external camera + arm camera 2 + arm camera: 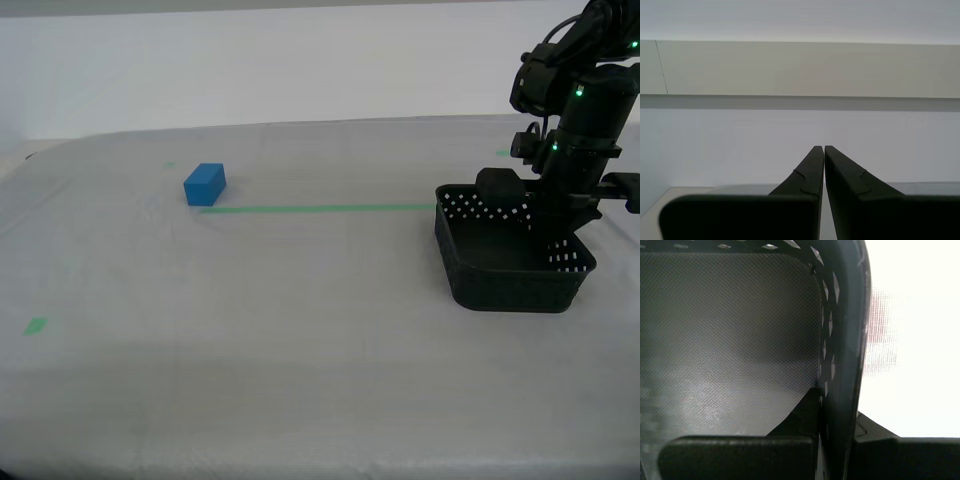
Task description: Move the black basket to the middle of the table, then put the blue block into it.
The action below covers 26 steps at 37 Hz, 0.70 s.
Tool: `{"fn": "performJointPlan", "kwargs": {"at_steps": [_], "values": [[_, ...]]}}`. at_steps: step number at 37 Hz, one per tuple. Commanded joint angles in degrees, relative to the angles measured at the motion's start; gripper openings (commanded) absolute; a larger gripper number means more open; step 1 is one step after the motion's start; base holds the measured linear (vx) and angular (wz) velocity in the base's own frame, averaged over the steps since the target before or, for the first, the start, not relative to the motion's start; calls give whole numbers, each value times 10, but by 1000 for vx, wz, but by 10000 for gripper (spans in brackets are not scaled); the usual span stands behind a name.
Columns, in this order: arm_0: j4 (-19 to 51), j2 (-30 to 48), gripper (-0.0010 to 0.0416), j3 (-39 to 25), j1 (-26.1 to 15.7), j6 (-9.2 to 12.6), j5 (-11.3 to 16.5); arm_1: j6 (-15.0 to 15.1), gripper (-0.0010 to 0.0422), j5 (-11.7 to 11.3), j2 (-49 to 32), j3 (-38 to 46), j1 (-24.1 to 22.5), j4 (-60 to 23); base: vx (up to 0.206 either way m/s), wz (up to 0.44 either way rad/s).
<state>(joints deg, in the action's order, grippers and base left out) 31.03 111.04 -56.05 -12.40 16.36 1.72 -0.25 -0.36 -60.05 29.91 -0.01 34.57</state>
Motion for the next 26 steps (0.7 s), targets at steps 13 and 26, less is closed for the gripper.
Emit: {"fn": "performJointPlan", "kwargs": {"at_steps": [13, 26], "values": [[8, -28, -1, 0, 0, 15, -1, 1, 0, 0, 0, 1, 0, 2, 0, 0], [63, -83, -1, -15, 0, 14, -1, 1, 0, 0, 0, 1, 0, 2, 0, 0]]}}
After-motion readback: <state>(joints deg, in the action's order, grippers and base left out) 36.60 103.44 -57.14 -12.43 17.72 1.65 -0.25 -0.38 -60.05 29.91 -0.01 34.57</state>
